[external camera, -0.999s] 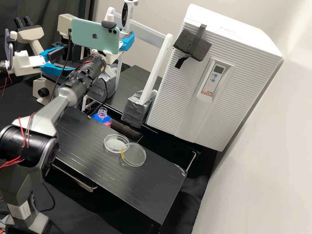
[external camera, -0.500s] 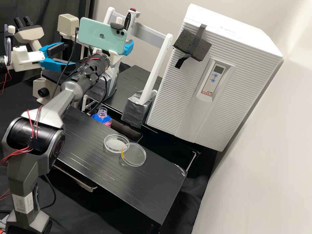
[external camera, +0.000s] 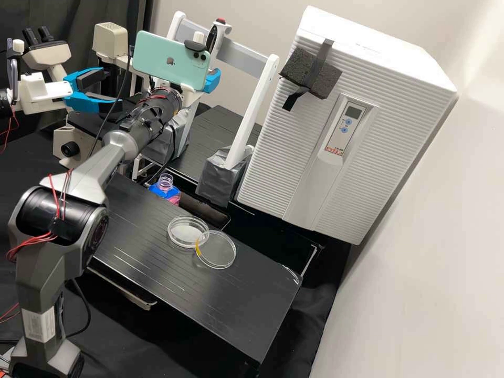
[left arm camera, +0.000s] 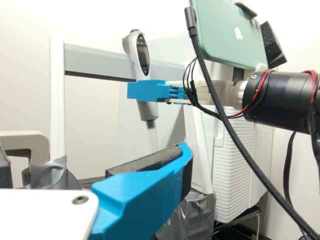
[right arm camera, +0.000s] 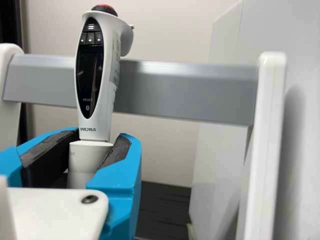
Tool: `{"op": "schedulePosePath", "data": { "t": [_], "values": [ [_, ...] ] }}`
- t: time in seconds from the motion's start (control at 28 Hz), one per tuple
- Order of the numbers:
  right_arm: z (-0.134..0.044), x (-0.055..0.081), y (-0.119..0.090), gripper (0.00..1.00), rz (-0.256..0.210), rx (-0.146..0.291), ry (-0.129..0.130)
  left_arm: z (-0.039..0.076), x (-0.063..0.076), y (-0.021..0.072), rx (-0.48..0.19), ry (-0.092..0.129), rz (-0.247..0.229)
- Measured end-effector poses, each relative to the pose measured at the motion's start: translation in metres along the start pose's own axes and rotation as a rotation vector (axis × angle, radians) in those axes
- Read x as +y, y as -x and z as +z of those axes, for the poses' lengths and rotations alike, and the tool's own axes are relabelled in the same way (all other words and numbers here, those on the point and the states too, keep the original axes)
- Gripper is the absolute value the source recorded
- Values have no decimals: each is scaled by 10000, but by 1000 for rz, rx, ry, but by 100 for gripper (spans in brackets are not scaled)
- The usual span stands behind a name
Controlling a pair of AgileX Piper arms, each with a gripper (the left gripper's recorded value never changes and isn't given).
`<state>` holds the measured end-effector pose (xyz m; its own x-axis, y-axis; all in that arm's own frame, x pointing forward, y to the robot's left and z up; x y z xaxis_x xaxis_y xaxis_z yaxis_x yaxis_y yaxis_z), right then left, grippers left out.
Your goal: Use the pipette
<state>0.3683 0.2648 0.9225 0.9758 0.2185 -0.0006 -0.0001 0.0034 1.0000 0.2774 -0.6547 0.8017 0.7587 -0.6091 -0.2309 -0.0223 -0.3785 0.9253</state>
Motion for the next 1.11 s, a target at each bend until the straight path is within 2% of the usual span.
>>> {"op": "schedulePosePath", "data": {
  "t": [0.07,0.11,0.61,1.11],
  "values": [
    [7,-17,-2,0,-16,-6,-28,0,0,0,0,0,0],
    [8,-22,-2,0,-21,-7,-32,0,0,0,0,0,0],
    [29,-13,-9,0,-20,-12,-31,0,0,0,0,7,0],
    [89,-71,-39,0,-25,-29,-28,5,-2,-1,-2,8,-1]
  ]
}}
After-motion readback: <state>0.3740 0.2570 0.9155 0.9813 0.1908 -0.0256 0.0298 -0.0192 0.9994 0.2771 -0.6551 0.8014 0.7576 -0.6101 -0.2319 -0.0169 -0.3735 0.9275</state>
